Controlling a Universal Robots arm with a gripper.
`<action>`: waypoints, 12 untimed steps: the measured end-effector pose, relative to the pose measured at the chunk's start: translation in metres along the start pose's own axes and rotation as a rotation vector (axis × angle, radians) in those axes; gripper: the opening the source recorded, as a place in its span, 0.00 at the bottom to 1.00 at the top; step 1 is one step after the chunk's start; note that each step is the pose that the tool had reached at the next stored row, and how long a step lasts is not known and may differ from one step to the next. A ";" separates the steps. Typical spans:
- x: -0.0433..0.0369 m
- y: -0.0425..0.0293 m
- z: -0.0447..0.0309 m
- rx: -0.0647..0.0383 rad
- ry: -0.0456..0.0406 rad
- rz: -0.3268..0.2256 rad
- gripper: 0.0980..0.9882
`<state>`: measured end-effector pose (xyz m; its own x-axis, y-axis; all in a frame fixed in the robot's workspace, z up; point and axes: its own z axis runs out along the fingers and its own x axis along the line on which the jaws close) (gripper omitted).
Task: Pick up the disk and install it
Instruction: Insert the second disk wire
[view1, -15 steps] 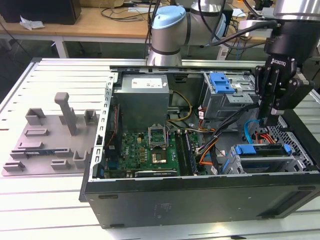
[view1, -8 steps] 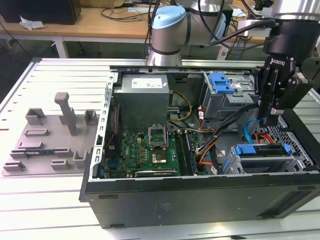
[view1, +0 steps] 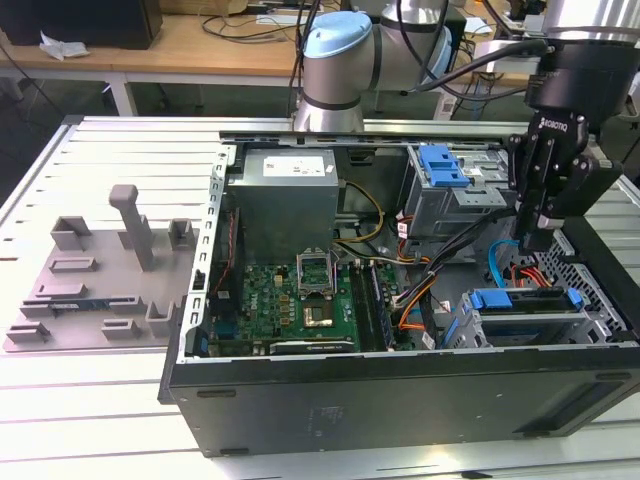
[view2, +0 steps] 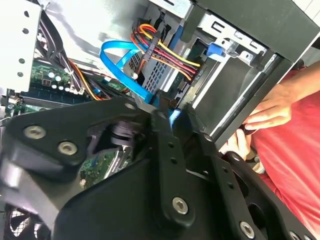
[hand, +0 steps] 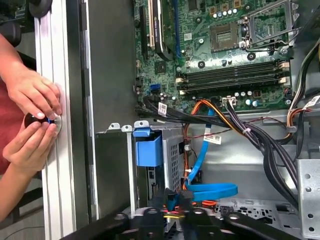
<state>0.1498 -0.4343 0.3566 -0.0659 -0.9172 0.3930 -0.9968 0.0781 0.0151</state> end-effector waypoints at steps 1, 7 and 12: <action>-0.0003 -0.0001 0.0006 -0.004 -0.0003 0.010 0.13; -0.0019 -0.0023 0.0041 -0.009 -0.0004 0.021 0.07; -0.0006 -0.0025 0.0050 -0.009 -0.0008 0.021 0.07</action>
<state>0.1522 -0.4359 0.3517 -0.0873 -0.9156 0.3926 -0.9947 0.1013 0.0152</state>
